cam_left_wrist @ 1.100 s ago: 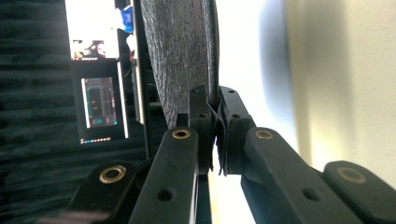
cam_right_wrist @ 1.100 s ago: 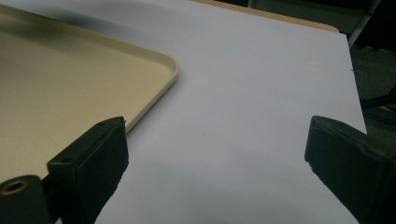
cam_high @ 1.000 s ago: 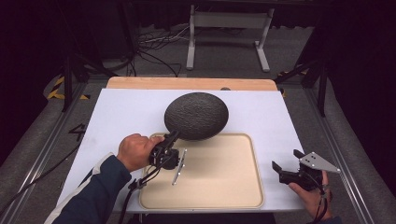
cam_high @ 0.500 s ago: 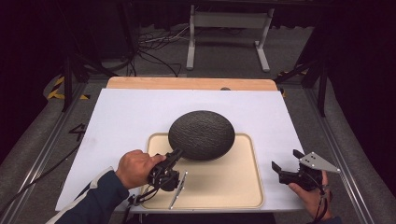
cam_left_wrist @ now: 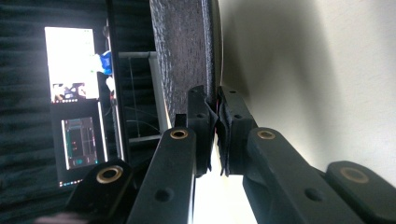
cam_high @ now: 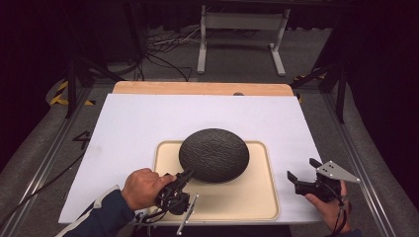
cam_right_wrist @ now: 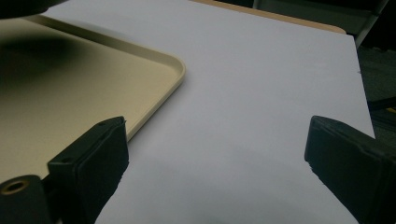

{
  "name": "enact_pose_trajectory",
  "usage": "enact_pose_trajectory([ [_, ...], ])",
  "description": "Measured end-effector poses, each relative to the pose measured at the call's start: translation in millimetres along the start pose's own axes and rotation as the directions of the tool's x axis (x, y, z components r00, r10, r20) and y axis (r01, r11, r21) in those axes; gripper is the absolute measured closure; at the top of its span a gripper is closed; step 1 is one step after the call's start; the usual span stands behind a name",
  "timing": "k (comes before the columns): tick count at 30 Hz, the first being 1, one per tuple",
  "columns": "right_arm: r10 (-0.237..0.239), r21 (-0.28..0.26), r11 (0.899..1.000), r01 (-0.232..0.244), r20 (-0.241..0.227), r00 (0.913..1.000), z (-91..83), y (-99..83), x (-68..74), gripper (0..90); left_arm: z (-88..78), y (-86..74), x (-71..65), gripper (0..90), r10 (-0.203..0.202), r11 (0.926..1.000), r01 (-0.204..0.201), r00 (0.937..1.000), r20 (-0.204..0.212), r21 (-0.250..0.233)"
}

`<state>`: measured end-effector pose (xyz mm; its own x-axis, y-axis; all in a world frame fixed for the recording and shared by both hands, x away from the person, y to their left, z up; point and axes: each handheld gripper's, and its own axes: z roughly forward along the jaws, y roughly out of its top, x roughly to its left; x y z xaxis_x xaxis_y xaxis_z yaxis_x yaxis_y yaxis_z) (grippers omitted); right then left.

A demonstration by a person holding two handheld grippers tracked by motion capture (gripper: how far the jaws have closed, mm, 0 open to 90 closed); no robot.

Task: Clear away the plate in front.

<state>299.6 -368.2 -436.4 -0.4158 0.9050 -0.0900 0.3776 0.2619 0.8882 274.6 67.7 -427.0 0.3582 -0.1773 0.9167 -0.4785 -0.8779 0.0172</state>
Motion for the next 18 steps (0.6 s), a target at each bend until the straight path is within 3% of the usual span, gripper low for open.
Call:
enact_pose_trajectory([
  [3,0.004,0.003,1.000,-0.004,0.003,1.0000,-0.3,-0.3,-0.5,6.7,-1.3,3.2,-6.6,84.1,0.015,0.9999,-0.015,0.9997,0.020,0.003],
  [6,0.004,0.003,1.000,-0.004,0.004,1.0000,0.1,-0.3,-0.8,6.7,-2.2,3.9,-13.8,83.3,-0.003,1.0000,0.002,0.9991,0.042,0.009],
  [7,0.003,0.003,1.000,-0.003,0.004,1.0000,0.1,-0.3,-0.6,6.7,-1.4,4.6,-14.0,83.1,0.010,0.9999,-0.010,0.9991,0.040,-0.009],
  [8,0.001,0.004,1.000,-0.001,0.003,1.0000,0.2,-0.3,-0.5,6.7,-1.4,4.7,-16.5,83.2,-0.007,0.9999,0.008,0.9986,0.052,-0.009],
  [10,0.000,0.003,1.000,0.000,0.005,1.0000,0.1,-0.2,-0.3,6.7,-0.2,7.6,-21.8,83.2,0.013,0.9995,-0.011,0.9977,0.067,-0.031],
  [12,0.003,0.003,1.000,-0.003,0.004,1.0000,0.1,-0.3,-0.5,6.7,-0.7,8.7,-25.7,83.8,0.012,0.9998,-0.011,0.9978,0.065,-0.014],
  [18,0.010,-0.003,1.000,-0.010,0.000,0.9999,-1.1,-0.1,-1.4,6.8,0.0,10.3,-30.8,85.3,-0.009,0.9983,0.015,0.9953,0.096,-0.056],
])
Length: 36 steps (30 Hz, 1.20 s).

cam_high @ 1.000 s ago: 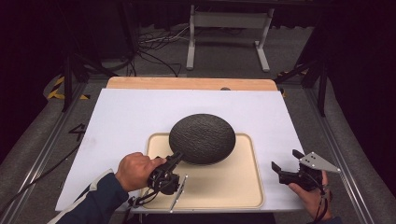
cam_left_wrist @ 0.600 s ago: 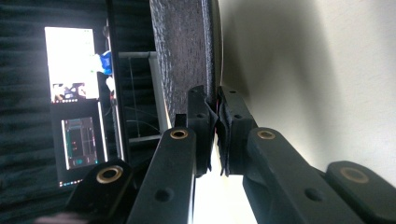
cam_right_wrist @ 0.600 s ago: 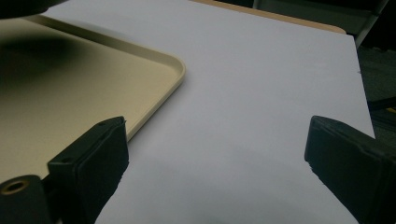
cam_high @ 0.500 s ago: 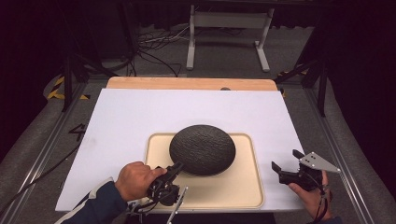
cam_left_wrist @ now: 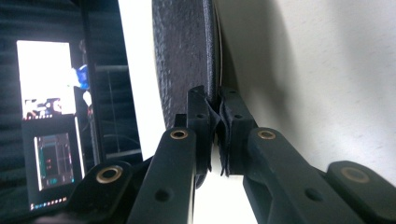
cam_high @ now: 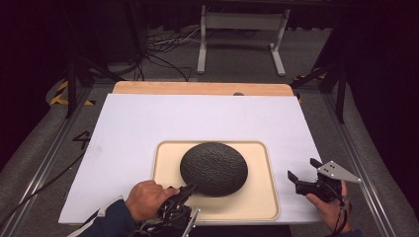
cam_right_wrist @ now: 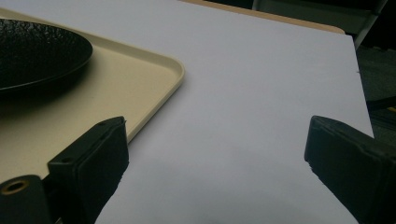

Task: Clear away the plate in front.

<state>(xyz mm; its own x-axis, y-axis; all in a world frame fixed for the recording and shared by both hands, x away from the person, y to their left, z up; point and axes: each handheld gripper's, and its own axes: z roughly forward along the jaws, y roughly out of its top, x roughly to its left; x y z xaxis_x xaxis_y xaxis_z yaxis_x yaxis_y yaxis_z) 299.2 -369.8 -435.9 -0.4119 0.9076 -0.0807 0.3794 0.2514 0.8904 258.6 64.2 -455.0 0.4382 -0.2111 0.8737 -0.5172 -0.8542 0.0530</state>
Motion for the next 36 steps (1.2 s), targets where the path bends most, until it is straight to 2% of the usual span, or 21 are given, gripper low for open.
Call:
enact_pose_trajectory([
  [1,0.002,-0.001,1.000,-0.002,0.000,1.0000,0.2,-0.3,-0.2,6.7,0.0,0.0,0.0,85.7,0.000,1.0000,0.000,1.0000,0.000,0.000],
  [2,0.004,0.000,1.000,-0.004,0.001,1.0000,0.3,-0.4,-0.4,6.8,0.9,0.8,0.3,86.1,0.014,0.9996,-0.014,0.9999,0.006,-0.023],
  [5,-0.001,0.001,1.000,0.001,0.005,1.0000,0.3,-0.4,-0.6,6.8,1.3,2.3,-2.3,86.0,0.016,0.9995,-0.015,0.9998,0.014,-0.029],
  [6,-0.002,0.001,1.000,0.002,0.007,1.0000,0.2,-0.5,-0.6,6.8,0.4,2.2,-4.5,86.2,-0.008,0.9998,0.008,0.9997,0.025,-0.015],
  [7,-0.002,0.002,1.000,0.002,0.008,1.0000,0.2,-0.6,-0.8,6.8,0.8,2.5,-3.5,86.2,0.002,0.9996,-0.002,0.9998,0.021,-0.029],
  [8,-0.002,0.002,1.000,0.002,0.009,1.0000,0.1,-0.7,-0.9,6.7,-0.2,2.1,-4.8,86.1,-0.022,0.9993,0.023,0.9993,0.031,-0.029],
  [10,-0.003,0.003,1.000,0.003,0.009,1.0000,0.0,-0.8,-1.2,6.7,-0.5,2.0,-6.0,85.7,-0.038,0.9986,0.039,0.9985,0.039,-0.034],
  [14,-0.003,0.002,1.000,0.003,0.008,1.0000,0.2,-0.8,-1.0,6.8,-1.0,0.9,-7.5,83.8,-0.050,0.9981,0.052,0.9971,0.057,-0.034],
  [19,-0.004,0.001,1.000,0.004,0.008,1.0000,0.1,-0.7,-0.8,6.7,-1.3,-0.3,-9.2,81.8,-0.092,0.9945,0.096,0.9918,0.088,-0.042],
  [23,-0.002,0.001,1.000,0.002,0.009,1.0000,-0.3,-0.7,-1.0,6.8,-1.5,-0.5,-11.1,80.6,-0.096,0.9936,0.102,0.9894,0.109,-0.048],
  [24,-0.002,0.002,1.000,0.002,0.009,1.0000,-0.1,-0.8,-1.0,6.8,-1.9,-0.8,-12.5,80.3,-0.111,0.9925,0.116,0.9868,0.118,-0.039],
  [26,-0.002,0.002,1.000,0.002,0.008,1.0000,-0.1,-0.8,-0.9,6.8,-1.2,-0.8,-12.4,80.3,-0.101,0.9932,0.107,0.9878,0.119,-0.046],
  [28,-0.003,0.002,1.000,0.003,0.008,1.0000,-0.2,-0.8,-0.9,6.8,-1.0,-1.4,-12.2,79.8,-0.129,0.9893,0.137,0.9838,0.124,-0.052],
  [36,-0.003,0.002,1.000,0.003,0.007,1.0000,-0.2,-1.2,-1.4,6.8,-4.0,-4.0,-11.3,77.9,-0.167,0.9829,0.176,0.9765,0.136,-0.055],
])
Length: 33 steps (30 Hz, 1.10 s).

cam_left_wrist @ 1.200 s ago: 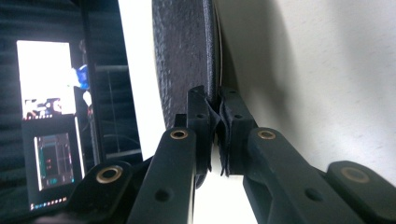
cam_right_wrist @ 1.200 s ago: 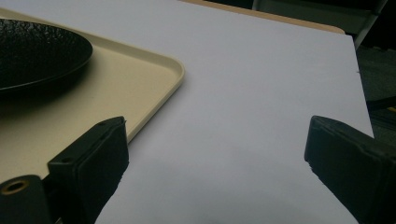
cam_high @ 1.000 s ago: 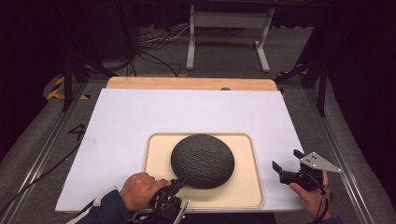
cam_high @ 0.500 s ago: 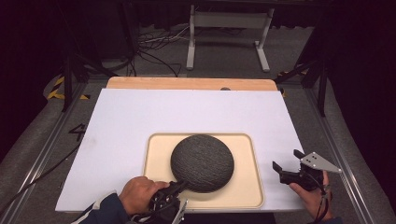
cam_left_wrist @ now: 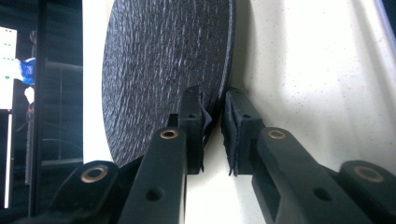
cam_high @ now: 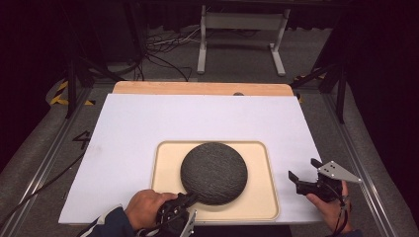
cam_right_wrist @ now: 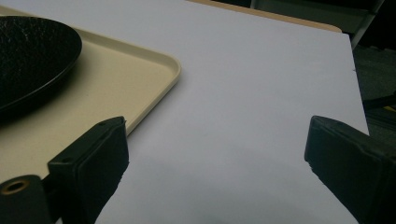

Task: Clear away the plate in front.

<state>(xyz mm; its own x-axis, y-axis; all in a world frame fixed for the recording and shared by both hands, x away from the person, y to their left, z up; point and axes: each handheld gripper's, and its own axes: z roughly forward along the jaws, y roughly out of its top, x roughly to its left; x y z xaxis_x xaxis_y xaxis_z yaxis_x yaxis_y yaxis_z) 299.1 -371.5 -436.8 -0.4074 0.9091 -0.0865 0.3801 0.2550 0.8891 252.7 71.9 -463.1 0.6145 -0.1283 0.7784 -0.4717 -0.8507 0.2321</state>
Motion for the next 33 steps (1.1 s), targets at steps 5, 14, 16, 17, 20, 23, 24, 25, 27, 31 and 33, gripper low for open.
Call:
enact_pose_trajectory([
  [5,0.001,0.003,1.000,-0.001,-0.006,1.0000,0.8,-1.2,-1.1,6.7,-2.3,-2.7,4.4,69.8,-0.066,0.9978,0.066,0.9977,0.018,-0.007],
  [14,0.000,0.011,1.000,0.000,-0.008,1.0000,2.3,-2.0,-0.7,6.8,-13.9,-12.3,15.7,64.3,-0.180,0.9813,0.182,0.9828,0.038,-0.061],
  [16,0.002,0.011,1.000,-0.002,-0.008,1.0000,2.3,-1.8,-0.3,6.7,-16.2,-14.6,18.8,63.9,-0.193,0.9791,0.194,0.9809,0.022,-0.060],
  [17,-0.001,0.011,1.000,0.001,-0.008,1.0000,2.3,-1.7,-0.1,6.8,-16.8,-15.4,20.1,63.7,-0.191,0.9797,0.192,0.9814,0.020,-0.058],
  [20,-0.001,0.011,1.000,0.001,-0.008,1.0000,2.4,-1.7,0.0,6.8,-17.7,-18.9,23.8,61.6,-0.221,0.9733,0.221,0.9752,0.009,-0.061],
  [23,-0.003,0.010,1.000,0.003,-0.010,0.9999,2.4,-1.5,0.3,6.8,-18.7,-21.5,27.6,59.2,-0.238,0.9692,0.237,0.9712,-0.004,-0.066],
  [24,-0.002,0.012,1.000,0.002,-0.010,1.0000,2.4,-1.5,0.5,6.7,-19.1,-22.6,29.5,58.1,-0.239,0.9690,0.238,0.9710,-0.008,-0.065],
  [25,-0.003,0.011,1.000,0.003,-0.011,0.9999,2.6,-1.5,0.4,6.7,-19.7,-23.7,30.9,56.9,-0.249,0.9668,0.248,0.9682,-0.019,-0.061],
  [27,-0.004,0.011,1.000,0.004,-0.010,0.9999,2.6,-1.5,0.3,6.8,-20.8,-26.8,34.7,55.2,-0.273,0.9600,0.270,0.9617,-0.027,-0.073],
  [31,-0.003,0.010,1.000,0.004,-0.010,0.9999,2.6,-1.4,0.3,6.8,-21.8,-33.7,42.2,50.0,-0.316,0.9470,0.312,0.9472,-0.052,-0.077],
  [33,-0.005,0.010,1.000,0.006,-0.012,0.9999,2.8,-1.4,0.5,6.8,-22.3,-37.3,45.1,46.9,-0.349,0.9348,0.343,0.9357,-0.055,-0.092],
])
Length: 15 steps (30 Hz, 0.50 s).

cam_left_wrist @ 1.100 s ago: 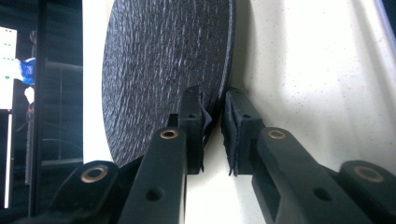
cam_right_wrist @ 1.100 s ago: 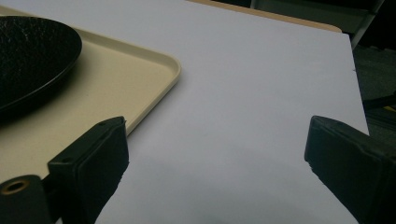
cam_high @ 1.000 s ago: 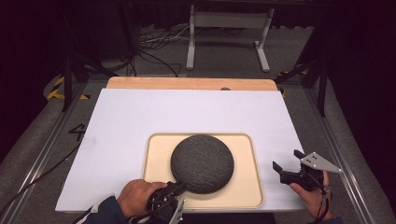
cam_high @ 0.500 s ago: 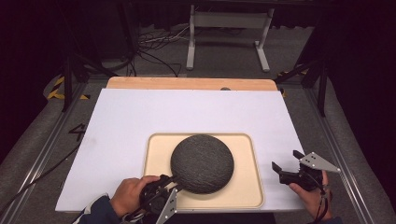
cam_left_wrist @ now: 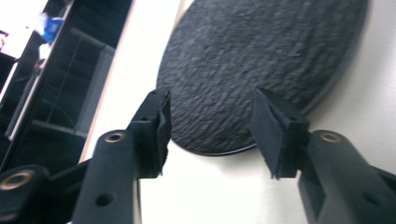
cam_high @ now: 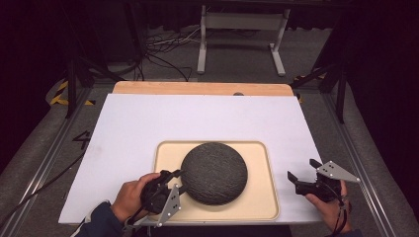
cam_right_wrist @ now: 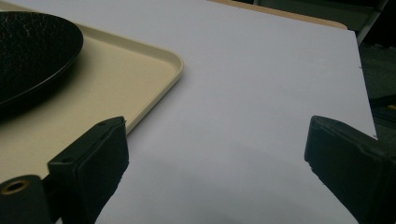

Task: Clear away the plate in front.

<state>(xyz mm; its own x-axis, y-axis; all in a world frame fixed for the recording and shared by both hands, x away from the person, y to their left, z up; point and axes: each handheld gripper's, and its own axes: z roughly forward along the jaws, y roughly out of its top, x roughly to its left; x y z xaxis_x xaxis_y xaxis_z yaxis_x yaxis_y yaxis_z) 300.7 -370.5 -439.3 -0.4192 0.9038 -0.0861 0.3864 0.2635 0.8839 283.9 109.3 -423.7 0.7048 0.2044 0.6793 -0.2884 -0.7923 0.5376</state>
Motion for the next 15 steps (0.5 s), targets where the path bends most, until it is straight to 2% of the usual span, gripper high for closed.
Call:
enact_pose_trajectory([
  [1,0.000,0.000,1.000,0.000,0.000,1.0000,0.0,0.0,0.2,6.8,-0.2,-1.7,3.0,45.6,-0.018,0.9998,0.018,0.9998,-0.001,-0.012],
  [5,0.002,-0.002,1.000,-0.002,0.005,1.0000,-0.4,0.2,-0.2,6.8,0.0,-6.6,9.6,32.8,-0.083,0.9965,0.083,0.9960,-0.033,-0.006],
  [7,0.002,-0.003,1.000,-0.002,0.005,1.0000,-0.6,0.3,-0.1,6.8,-0.1,-7.3,12.4,31.4,-0.089,0.9960,0.089,0.9955,-0.031,-0.007],
  [9,0.001,-0.005,1.000,-0.001,0.006,1.0000,-0.8,0.7,0.5,6.8,1.5,-8.7,15.0,24.0,-0.116,0.9933,0.116,0.9927,-0.035,-0.002],
  [13,-0.002,-0.003,1.000,0.002,0.003,1.0000,-0.4,0.7,0.6,6.8,4.1,-9.9,18.2,16.0,-0.118,0.9927,0.119,0.9923,-0.036,0.019],
  [15,-0.002,-0.004,1.000,0.002,0.004,1.0000,-0.4,0.8,0.5,6.8,6.7,-11.8,22.2,13.3,-0.145,0.9890,0.146,0.9889,-0.031,0.025],
])
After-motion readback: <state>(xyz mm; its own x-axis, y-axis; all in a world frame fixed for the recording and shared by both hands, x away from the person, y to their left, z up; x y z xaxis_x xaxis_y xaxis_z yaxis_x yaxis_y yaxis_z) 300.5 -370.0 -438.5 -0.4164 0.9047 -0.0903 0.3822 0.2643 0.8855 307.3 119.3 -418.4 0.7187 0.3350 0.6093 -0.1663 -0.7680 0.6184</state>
